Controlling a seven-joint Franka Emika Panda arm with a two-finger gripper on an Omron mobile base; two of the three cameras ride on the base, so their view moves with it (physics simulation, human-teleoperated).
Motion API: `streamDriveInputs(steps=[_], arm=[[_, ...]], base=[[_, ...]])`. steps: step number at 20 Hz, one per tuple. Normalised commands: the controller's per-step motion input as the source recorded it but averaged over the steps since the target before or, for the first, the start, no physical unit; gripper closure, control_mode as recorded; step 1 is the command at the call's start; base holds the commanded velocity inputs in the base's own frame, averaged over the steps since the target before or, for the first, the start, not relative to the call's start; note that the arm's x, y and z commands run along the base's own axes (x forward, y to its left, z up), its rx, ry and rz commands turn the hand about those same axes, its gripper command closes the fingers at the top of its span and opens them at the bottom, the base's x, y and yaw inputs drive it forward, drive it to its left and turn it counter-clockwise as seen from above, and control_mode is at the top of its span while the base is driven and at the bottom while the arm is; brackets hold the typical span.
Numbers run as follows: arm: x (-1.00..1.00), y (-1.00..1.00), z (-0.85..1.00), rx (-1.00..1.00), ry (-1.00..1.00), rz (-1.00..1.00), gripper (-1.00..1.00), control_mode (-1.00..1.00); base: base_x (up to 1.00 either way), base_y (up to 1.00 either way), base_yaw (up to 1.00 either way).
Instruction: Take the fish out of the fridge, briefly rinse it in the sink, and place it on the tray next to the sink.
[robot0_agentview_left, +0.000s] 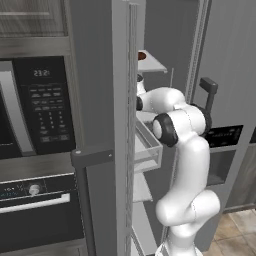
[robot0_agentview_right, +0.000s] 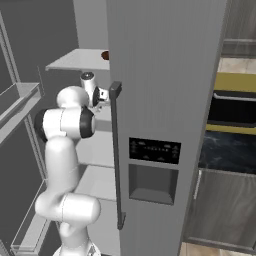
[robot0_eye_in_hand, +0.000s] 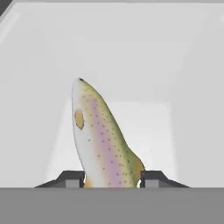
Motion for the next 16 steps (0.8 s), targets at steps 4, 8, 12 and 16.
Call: streamDriveInputs(steps=[4, 8, 12, 16], arm=[[-1.0, -0.01, 0.0, 0.0, -0.12, 0.0, 1.0, -1.0], [-1.0, -0.03, 0.58, 0.08, -0.19, -0.07, 1.0, -1.0], [-1.0, -0.03, 1.0, 0.12, -0.15, -0.14, 1.0, -1.0], [-1.0, 0.0, 1.0, 0.13, -0.02, -0.12, 1.0, -1.0]], base=[[0.0, 0.0, 0.0], [0.0, 0.0, 0.0], [0.0, 0.0, 0.0], [0.0, 0.0, 0.0]])
